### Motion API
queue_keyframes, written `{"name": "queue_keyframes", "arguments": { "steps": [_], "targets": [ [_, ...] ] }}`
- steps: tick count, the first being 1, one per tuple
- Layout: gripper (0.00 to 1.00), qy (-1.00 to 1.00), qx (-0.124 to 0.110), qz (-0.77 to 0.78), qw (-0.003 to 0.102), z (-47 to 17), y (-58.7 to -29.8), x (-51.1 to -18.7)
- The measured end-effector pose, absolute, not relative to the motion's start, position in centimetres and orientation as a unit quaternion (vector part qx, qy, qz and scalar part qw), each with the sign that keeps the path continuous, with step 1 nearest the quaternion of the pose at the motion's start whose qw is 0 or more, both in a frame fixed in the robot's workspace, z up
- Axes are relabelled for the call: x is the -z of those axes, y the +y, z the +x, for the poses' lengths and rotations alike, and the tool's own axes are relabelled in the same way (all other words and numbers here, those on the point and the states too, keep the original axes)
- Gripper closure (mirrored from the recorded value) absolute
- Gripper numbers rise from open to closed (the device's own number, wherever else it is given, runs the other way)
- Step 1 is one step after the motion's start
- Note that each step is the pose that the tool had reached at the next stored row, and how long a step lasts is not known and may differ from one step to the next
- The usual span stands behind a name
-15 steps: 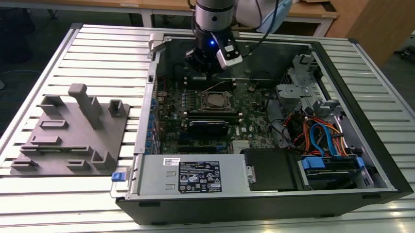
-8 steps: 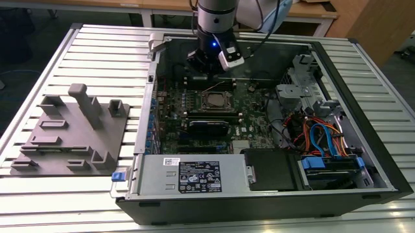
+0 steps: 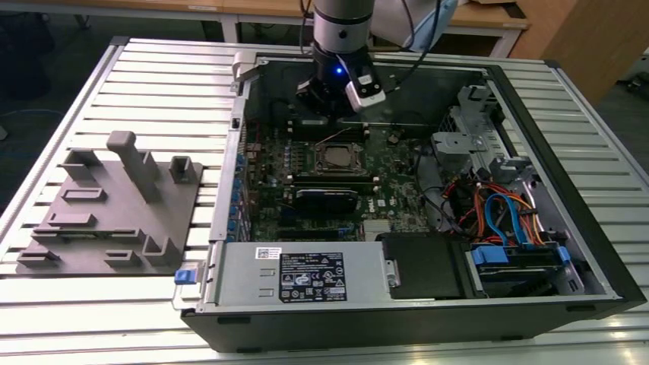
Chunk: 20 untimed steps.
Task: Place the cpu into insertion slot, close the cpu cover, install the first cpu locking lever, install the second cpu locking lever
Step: 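Install the first cpu locking lever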
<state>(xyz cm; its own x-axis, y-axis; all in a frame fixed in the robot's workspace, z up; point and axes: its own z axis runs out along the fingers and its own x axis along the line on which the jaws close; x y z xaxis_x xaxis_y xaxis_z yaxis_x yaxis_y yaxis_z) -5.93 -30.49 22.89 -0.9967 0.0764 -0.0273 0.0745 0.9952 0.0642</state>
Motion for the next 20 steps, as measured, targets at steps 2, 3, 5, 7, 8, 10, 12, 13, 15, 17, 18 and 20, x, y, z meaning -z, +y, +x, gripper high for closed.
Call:
{"name": "queue_keyframes", "arguments": {
  "steps": [2,3,5,7,8,10,12,13,15,17,18,20],
  "targets": [
    [0.90,0.999,-0.032,0.038,0.015,-5.84,-30.44,-22.82],
    [0.90,0.999,-0.032,0.038,0.015,-5.80,-30.44,-22.80],
    [0.90,0.999,-0.032,0.038,0.015,-5.73,-30.42,-22.75],
    [0.90,0.999,-0.032,0.038,0.015,-5.66,-30.41,-22.68],
    [0.90,0.999,-0.032,0.038,0.015,-5.63,-30.41,-22.64],
    [0.90,0.999,-0.032,0.038,0.015,-5.54,-30.39,-22.57],
    [0.90,0.999,-0.032,0.038,0.015,-5.46,-30.37,-22.52],
    [0.90,0.999,-0.032,0.038,0.015,-5.41,-30.36,-22.49],
    [0.90,0.999,-0.032,0.038,0.015,-5.31,-30.32,-22.44],
    [0.90,0.999,-0.032,0.038,0.015,-5.20,-30.28,-22.41],
    [0.90,0.999,-0.032,0.038,0.015,-5.15,-30.26,-22.39],
    [0.90,0.999,-0.032,0.038,0.015,-5.05,-30.22,-22.35]
  ]
}}
